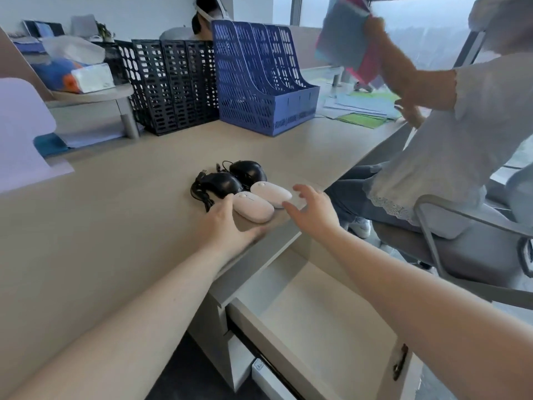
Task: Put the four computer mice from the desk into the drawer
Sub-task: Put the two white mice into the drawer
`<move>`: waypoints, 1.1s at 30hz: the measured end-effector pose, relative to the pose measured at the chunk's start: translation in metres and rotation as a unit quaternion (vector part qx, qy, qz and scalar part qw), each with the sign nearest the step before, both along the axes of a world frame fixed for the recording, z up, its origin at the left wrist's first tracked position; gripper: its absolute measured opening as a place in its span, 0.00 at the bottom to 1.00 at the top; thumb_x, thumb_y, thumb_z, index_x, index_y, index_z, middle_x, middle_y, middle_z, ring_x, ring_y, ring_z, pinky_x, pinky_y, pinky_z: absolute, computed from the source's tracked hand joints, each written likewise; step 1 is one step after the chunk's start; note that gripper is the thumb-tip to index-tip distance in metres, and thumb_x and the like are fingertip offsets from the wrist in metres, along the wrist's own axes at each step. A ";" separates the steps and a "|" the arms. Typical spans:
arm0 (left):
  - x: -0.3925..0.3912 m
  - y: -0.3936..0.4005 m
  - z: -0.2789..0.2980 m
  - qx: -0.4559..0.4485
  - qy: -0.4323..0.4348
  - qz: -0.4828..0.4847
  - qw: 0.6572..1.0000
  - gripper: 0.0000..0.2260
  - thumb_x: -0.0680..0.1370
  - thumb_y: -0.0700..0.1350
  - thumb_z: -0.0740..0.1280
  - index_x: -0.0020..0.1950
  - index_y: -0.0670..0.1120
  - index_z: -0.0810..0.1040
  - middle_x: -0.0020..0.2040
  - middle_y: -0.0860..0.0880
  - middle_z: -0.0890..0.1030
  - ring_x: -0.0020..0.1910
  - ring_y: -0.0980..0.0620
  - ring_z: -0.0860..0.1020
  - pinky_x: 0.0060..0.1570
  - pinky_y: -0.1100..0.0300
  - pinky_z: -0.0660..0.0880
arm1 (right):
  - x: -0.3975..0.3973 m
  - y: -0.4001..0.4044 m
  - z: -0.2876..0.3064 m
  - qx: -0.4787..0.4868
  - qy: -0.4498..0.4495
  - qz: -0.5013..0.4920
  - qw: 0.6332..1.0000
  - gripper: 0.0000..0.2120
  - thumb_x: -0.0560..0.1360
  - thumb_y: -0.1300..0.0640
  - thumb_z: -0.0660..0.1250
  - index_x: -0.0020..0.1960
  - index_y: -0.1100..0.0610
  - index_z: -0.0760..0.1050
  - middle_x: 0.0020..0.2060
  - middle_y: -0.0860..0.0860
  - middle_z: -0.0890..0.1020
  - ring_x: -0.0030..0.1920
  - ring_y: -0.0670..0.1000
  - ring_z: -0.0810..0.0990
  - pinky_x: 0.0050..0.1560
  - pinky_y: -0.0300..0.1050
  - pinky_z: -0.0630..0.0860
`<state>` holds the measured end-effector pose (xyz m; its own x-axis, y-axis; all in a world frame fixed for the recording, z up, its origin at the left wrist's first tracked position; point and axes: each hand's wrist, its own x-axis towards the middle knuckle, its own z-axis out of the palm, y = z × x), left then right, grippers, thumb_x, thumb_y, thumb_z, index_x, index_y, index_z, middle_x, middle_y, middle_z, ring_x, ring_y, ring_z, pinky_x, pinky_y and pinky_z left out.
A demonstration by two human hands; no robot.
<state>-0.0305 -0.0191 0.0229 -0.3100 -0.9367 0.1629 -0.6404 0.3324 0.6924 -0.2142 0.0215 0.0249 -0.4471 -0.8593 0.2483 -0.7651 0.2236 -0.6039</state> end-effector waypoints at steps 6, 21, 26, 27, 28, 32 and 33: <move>-0.018 -0.019 -0.001 0.003 -0.037 0.034 0.999 0.43 0.57 0.68 0.74 0.63 0.45 0.69 0.61 0.44 0.77 0.61 0.45 0.74 0.58 0.52 0.73 | 0.009 -0.045 0.012 0.072 -0.028 0.055 0.995 0.32 0.73 0.48 0.67 0.73 0.52 0.62 0.68 0.55 0.73 0.68 0.58 0.70 0.66 0.53 0.69; -0.025 0.005 0.003 0.005 -0.046 0.043 0.998 0.42 0.61 0.67 0.71 0.65 0.43 0.66 0.63 0.43 0.73 0.62 0.43 0.72 0.59 0.52 0.71 | -0.011 -0.020 0.035 0.171 0.096 0.073 0.978 0.35 0.70 0.43 0.69 0.71 0.58 0.65 0.65 0.56 0.76 0.65 0.57 0.73 0.65 0.51 0.72; -0.037 0.040 0.002 -0.007 -0.034 0.010 0.999 0.45 0.63 0.61 0.74 0.72 0.42 0.60 0.69 0.45 0.68 0.69 0.46 0.66 0.66 0.54 0.64 | -0.029 0.021 0.020 0.097 0.012 -0.018 0.995 0.26 0.70 0.44 0.69 0.62 0.59 0.73 0.53 0.54 0.81 0.55 0.58 0.80 0.52 0.50 0.76; -0.039 0.049 -0.001 -0.015 -0.040 -0.002 0.999 0.46 0.64 0.60 0.74 0.73 0.42 0.58 0.69 0.45 0.67 0.69 0.47 0.65 0.66 0.55 0.64 | -0.034 0.030 0.015 0.099 0.009 -0.025 0.995 0.25 0.70 0.44 0.68 0.61 0.59 0.73 0.51 0.54 0.81 0.54 0.58 0.80 0.52 0.49 0.76; -0.041 0.058 -0.005 -0.024 -0.046 -0.012 0.999 0.46 0.64 0.60 0.75 0.73 0.41 0.58 0.69 0.45 0.67 0.69 0.47 0.65 0.66 0.56 0.63 | -0.039 0.039 0.009 0.110 0.008 -0.029 0.993 0.25 0.71 0.45 0.68 0.60 0.60 0.74 0.51 0.54 0.82 0.54 0.58 0.80 0.52 0.49 0.75; -0.050 0.086 -0.027 -0.070 -0.067 -0.034 0.995 0.45 0.64 0.59 0.75 0.73 0.41 0.59 0.69 0.45 0.67 0.68 0.46 0.65 0.64 0.57 0.64 | -0.052 0.070 -0.023 0.178 0.004 -0.026 0.984 0.26 0.71 0.45 0.69 0.63 0.60 0.72 0.55 0.55 0.81 0.57 0.57 0.78 0.54 0.47 0.72; -0.052 0.090 -0.032 -0.076 -0.065 -0.033 0.994 0.45 0.64 0.59 0.75 0.73 0.41 0.59 0.69 0.46 0.67 0.69 0.47 0.64 0.63 0.56 0.65 | -0.053 0.075 -0.032 0.193 -0.001 -0.024 0.981 0.27 0.70 0.45 0.70 0.64 0.59 0.71 0.56 0.55 0.80 0.57 0.57 0.78 0.55 0.48 0.73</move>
<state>-0.0822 0.0708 -0.0093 -0.3976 -0.8815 0.2546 -0.6950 0.4705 0.5437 -0.2673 0.0963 -0.0071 -0.4894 -0.8671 -0.0928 -0.7473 0.4718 -0.4679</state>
